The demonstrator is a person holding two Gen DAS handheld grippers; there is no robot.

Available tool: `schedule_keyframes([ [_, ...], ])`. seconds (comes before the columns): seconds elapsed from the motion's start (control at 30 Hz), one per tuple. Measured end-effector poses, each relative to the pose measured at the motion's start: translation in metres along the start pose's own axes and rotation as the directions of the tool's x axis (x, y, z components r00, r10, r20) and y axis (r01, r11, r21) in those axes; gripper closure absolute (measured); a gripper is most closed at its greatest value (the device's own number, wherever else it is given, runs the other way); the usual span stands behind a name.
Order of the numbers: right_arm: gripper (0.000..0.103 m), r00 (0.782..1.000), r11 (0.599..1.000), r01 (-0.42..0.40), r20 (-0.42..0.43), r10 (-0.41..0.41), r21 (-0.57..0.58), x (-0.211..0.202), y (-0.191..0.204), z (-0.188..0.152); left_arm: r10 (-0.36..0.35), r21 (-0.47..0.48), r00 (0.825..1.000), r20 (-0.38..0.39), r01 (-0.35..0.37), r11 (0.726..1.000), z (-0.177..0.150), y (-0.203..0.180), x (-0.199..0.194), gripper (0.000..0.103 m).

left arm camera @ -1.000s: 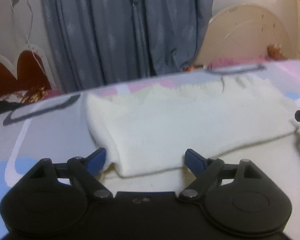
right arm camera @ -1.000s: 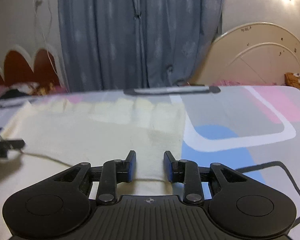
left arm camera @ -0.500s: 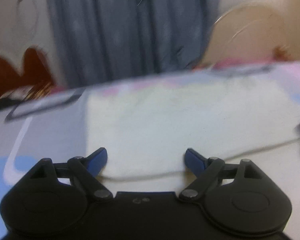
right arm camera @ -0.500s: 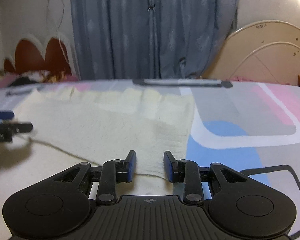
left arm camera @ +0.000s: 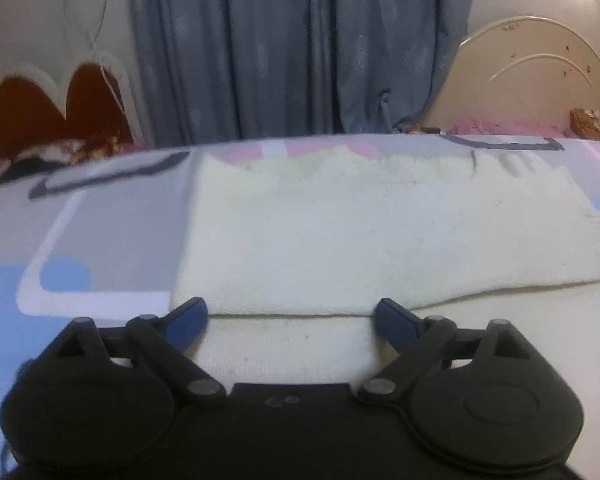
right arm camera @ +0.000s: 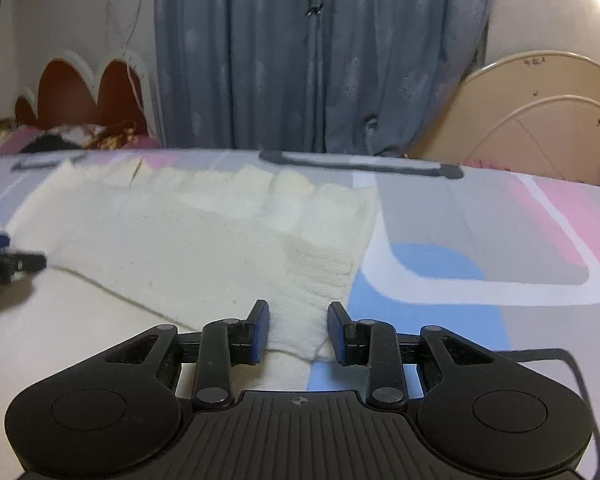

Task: Fold small clothes

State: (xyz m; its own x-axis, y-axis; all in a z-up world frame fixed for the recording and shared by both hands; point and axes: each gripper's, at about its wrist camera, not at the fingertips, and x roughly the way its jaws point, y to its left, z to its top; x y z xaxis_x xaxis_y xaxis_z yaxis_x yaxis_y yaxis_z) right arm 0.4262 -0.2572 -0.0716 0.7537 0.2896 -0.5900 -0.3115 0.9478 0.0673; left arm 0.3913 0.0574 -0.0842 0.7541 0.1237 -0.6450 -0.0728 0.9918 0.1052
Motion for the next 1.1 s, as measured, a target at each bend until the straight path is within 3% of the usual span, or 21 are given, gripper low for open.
schedule_keyframes([
  [0.1,0.072,0.998,1.000,-0.021,-0.062,0.019,-0.016,0.010,-0.002,-0.004,0.022,0.008,0.999,-0.037,-0.022,1.000,-0.001,-0.007,-0.005,0.013],
  [0.27,0.072,0.999,0.999,-0.042,-0.024,0.042,0.019,-0.014,-0.007,0.002,0.023,0.051,0.999,-0.023,-0.021,0.998,-0.001,-0.022,-0.030,0.013],
  [0.5,0.072,0.995,0.993,-0.072,-0.060,0.078,0.095,-0.056,-0.018,-0.004,-0.027,0.091,1.000,0.014,0.025,0.996,-0.003,-0.040,-0.065,0.013],
  [0.6,0.071,0.993,0.986,-0.080,-0.069,0.091,0.147,-0.079,-0.023,-0.014,-0.064,0.121,0.998,0.023,0.061,0.991,-0.013,-0.045,-0.080,0.020],
  [0.63,0.068,0.992,0.980,-0.091,-0.075,0.105,0.175,-0.089,-0.027,-0.021,-0.081,0.125,0.997,0.017,0.078,0.989,-0.019,-0.042,-0.083,0.022],
  [0.7,0.042,0.987,0.966,-0.113,-0.082,0.135,0.233,-0.111,-0.030,-0.034,-0.104,0.121,0.995,-0.003,0.104,0.987,-0.038,-0.033,-0.095,0.027],
  [0.8,0.042,0.978,0.941,-0.144,-0.103,0.183,0.308,-0.146,-0.036,-0.060,-0.117,0.091,0.993,-0.032,0.120,0.989,-0.065,-0.011,-0.115,0.031],
  [0.9,0.042,0.973,0.924,-0.141,-0.122,0.195,0.355,-0.179,-0.035,-0.085,-0.120,0.048,0.990,-0.078,0.124,0.991,-0.095,0.014,-0.133,0.042],
  [1.1,0.043,0.966,0.884,-0.135,-0.138,0.217,0.448,-0.214,-0.024,-0.120,-0.126,0.004,0.984,-0.128,0.128,0.992,-0.122,0.036,-0.156,0.048],
])
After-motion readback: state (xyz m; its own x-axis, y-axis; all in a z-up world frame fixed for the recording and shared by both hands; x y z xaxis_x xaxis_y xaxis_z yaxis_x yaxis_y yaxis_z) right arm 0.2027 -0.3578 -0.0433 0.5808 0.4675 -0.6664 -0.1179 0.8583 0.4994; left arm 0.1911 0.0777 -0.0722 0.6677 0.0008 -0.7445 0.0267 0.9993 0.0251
